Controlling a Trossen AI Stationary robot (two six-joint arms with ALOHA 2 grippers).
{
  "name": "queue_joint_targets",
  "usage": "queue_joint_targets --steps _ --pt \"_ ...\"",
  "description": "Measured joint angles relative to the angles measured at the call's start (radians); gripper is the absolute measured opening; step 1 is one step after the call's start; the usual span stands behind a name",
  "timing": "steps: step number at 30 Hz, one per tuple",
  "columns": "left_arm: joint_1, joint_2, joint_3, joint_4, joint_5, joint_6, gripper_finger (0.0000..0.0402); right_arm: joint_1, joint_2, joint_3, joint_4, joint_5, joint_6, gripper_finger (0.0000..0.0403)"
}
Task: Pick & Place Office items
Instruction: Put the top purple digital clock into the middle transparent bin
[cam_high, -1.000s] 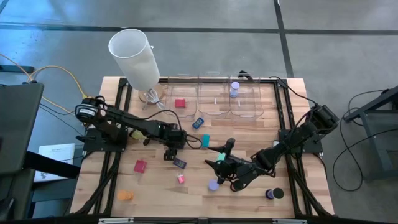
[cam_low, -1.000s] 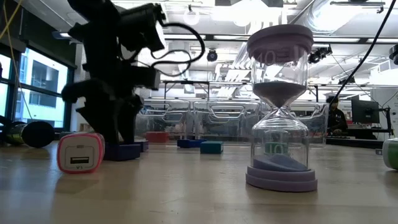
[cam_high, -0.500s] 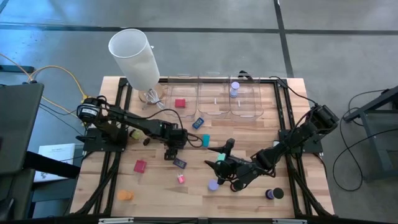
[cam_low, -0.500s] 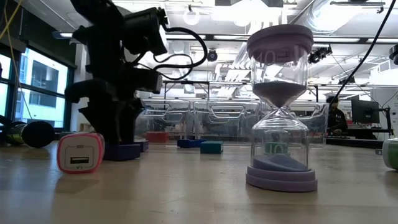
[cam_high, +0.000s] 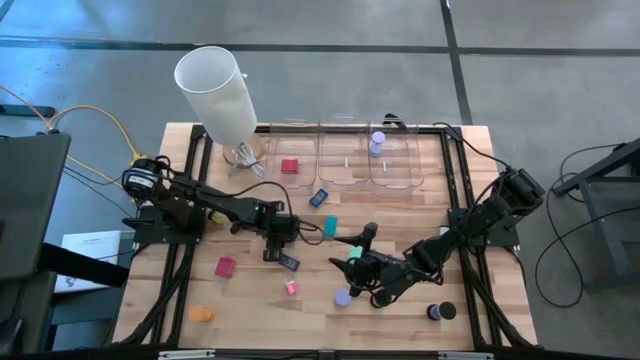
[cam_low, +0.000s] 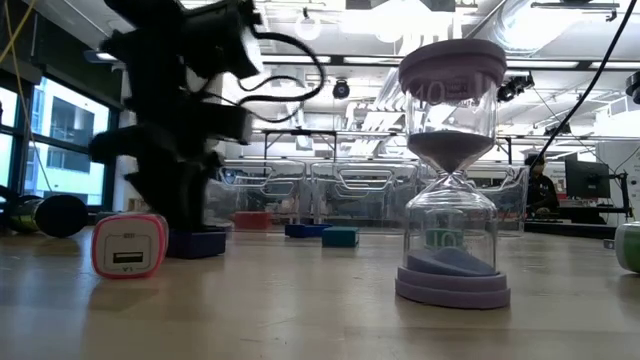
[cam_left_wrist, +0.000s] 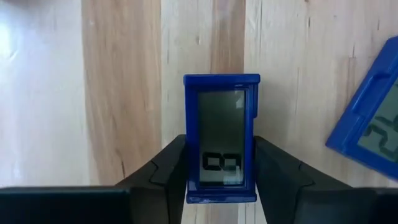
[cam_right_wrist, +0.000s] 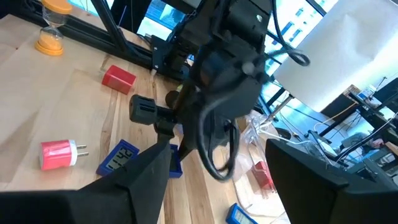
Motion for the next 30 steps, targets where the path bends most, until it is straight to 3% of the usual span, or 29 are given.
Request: queue_joint_targets --steps 7,12,21,30 --pt "-0.096 -0.200 0.001 0.002 -0.130 -0.038 0.0138 0.000 0.000 0.000 0.000 -0.008 0.003 0.0254" --pt "-0.190 -0.306 0.002 0.163 -0.178 -0.025 0.0138 -0.006 0.000 0.000 0.003 -0.071 0.009 0.0254" --pt "-0.310 -0.275 0.004 0.640 -0.218 0.146 0.0138 -0.054 0.000 0.000 0.035 -0.159 0.079 0.0254" --pt "-0.297 -0.264 0.004 0.694 -0.262 0.159 0.0138 -0.052 0.000 0.000 0.082 -0.288 0.079 0.0254"
